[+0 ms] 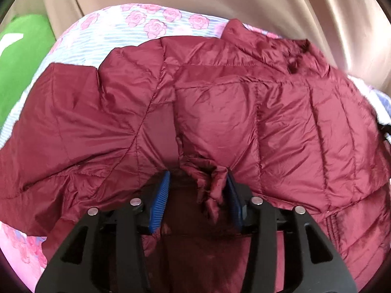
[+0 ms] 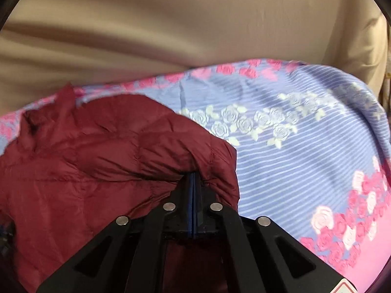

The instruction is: Fold large clothes

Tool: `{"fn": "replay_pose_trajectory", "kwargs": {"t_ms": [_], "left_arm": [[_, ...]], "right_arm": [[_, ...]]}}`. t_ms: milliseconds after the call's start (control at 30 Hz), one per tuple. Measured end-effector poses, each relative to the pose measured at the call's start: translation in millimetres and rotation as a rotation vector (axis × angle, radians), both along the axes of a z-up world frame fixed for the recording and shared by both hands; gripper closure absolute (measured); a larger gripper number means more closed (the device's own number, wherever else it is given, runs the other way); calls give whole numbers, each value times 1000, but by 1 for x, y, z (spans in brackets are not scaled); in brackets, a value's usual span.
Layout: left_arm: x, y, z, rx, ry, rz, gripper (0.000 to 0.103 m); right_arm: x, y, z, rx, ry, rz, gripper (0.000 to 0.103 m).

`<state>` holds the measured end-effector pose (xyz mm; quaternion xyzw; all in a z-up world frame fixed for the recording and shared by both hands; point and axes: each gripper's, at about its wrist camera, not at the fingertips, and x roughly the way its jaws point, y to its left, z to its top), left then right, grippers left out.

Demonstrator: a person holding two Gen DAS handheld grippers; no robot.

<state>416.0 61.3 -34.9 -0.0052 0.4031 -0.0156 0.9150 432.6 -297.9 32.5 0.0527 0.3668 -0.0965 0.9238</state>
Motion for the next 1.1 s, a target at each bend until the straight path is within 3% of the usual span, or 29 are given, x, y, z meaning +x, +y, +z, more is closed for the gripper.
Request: {"fn": "replay_pose_trajectory", "kwargs": {"t_ms": [133,300,433,500,600,700,833,867,900,967,1100], "left_arm": [[4,-3,1,14,2,1,60],[4,-3,2,24,4,-2,59],[7,-3,4,23,6,-1,59],[7,-2,4,25,6,-2,59],[8,0,4,22,6,-1,57],[5,11,7,-24,-4,25,52],[-18,52,16,-190,-31,78,52],[-27,65,20,-217,-27,93,45],[-34,76,24,-214,-22,113,37],[-49,105,36,-195,-28,160,36],[-80,192,49,-194,-51,343,16]], "right_arm": [[-40,5,19,25,-51,107,100],[-43,-19,-30,-17,101,82,103],[-77,-28,-10,101,33,64,98],[-90,-21,-10,87,33,90,94],[-81,-14,-47,10,156,107,94],[-90,-11,-47,7,137,67,95],[-122,8,-22,66,95,102,90],[-134,16,-19,56,89,130,88],[-142,22,-17,50,88,150,87],[-168,34,-21,60,103,205,78],[-200,51,-38,71,142,236,74]]}}
